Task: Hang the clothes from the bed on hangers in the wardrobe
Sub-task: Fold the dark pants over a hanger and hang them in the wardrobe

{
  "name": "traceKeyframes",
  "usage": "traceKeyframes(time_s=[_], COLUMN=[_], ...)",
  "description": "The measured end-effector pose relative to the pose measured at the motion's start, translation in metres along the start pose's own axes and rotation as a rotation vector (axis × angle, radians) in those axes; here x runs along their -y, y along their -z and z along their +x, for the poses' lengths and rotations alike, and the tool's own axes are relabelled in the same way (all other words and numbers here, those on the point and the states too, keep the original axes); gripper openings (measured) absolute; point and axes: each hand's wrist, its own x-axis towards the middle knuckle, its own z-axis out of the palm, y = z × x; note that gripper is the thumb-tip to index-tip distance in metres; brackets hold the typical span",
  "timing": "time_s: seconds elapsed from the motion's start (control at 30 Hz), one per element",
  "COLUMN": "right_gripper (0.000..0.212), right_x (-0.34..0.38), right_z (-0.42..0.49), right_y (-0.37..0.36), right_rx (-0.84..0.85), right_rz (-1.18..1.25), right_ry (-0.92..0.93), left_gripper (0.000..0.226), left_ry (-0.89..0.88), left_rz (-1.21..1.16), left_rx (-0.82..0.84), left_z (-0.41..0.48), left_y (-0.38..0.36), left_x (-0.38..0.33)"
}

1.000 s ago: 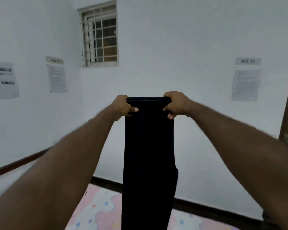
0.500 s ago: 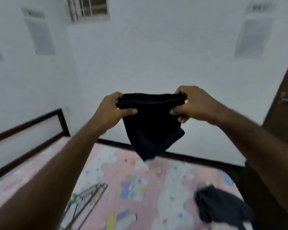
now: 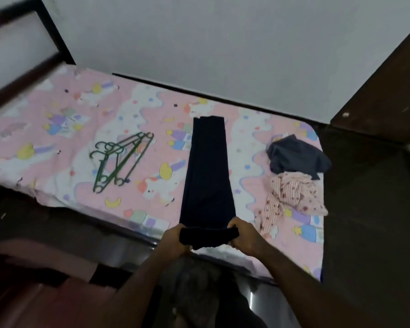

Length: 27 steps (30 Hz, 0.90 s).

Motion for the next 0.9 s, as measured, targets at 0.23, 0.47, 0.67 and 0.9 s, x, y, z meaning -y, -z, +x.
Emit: traceKeyframes(time_s=[0.23,0.47,0.67,0.9], right_gripper=[0.016,0.039,0.049,0.044], right_x=[-0.017,0.075,0.285,0.482], right_z=[0.001,0.081,0.123,0.076], right_y=[-0.015,0.092,0.221,0.334], right_rx=[-0.140,-0.269,-0.281,-0.278], right_rz=[0.312,0.345,0.188,0.324], right_ry=[-0.200,-0.027,0.385,0.815], left_gripper=[0.031,0.033,0.026,0.035], left_ry=[0.024,-0.085,-0.224,-0.472], left_rz=[-0.004,-0.083,-0.250,-0.299], left_rx=[0.040,-0.089,-0.461,-0.824], left_z=[0.001,0.087,0.106,0.022], left_y=[-0.022,0.079,0.259,0.424], left_x=[-0.003,-0.103,-0.212,-0.340])
